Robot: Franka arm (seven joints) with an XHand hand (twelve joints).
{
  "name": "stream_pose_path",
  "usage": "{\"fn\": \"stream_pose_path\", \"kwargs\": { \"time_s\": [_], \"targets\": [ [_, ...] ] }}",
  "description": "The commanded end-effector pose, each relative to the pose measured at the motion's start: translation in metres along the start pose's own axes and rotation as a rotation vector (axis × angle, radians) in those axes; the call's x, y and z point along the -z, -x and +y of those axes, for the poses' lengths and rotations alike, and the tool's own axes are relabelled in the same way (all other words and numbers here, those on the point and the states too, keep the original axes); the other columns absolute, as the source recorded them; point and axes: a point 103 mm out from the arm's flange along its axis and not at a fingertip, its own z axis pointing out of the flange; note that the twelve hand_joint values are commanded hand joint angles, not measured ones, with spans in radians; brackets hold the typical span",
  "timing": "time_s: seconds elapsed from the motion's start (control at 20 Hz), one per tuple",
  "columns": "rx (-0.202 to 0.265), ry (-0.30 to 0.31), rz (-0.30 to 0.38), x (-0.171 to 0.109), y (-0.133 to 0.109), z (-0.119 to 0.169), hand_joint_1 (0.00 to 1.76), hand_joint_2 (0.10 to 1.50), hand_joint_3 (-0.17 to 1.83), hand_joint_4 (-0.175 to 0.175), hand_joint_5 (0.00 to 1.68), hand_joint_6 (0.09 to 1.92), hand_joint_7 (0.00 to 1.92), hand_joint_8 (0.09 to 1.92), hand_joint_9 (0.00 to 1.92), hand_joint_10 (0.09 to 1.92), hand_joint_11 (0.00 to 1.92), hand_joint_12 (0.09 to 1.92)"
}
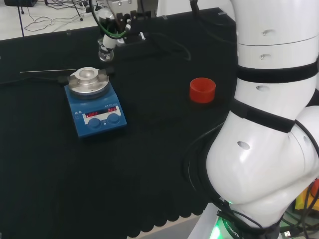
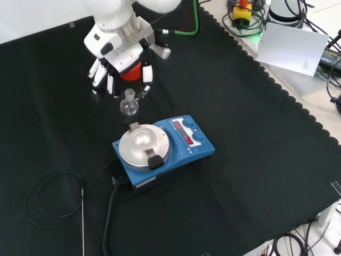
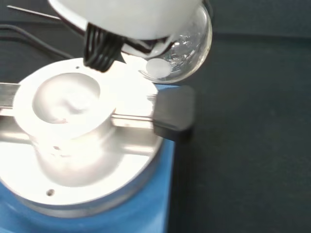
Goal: Place the round-bottom flask on the heater.
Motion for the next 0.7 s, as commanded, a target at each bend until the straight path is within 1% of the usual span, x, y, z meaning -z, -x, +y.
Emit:
{"fn": "stream_pose_path", "kwargs": {
  "time_s": [0.05,0.45,0.7],
  "targets": [
    [0.062,-0.033,-0.018,-0.007,-0.039,0.014,1.15,0.58,0.94,-0.061,1.15,1.03,0.37,0.67,0.63,0.58,0.43,1.31],
    [0.092,-0.058,-0.026,-0.02,-0.06,0.023,1.15,0.58,0.94,-0.062,1.15,1.03,0.37,0.66,0.63,0.58,0.43,1.31],
    [0.091,-0.07,-0.031,-0.026,-0.062,0.024,1.15,0.58,0.94,-0.062,1.15,1.03,0.37,0.66,0.63,0.58,0.43,1.31]
  ]
}}
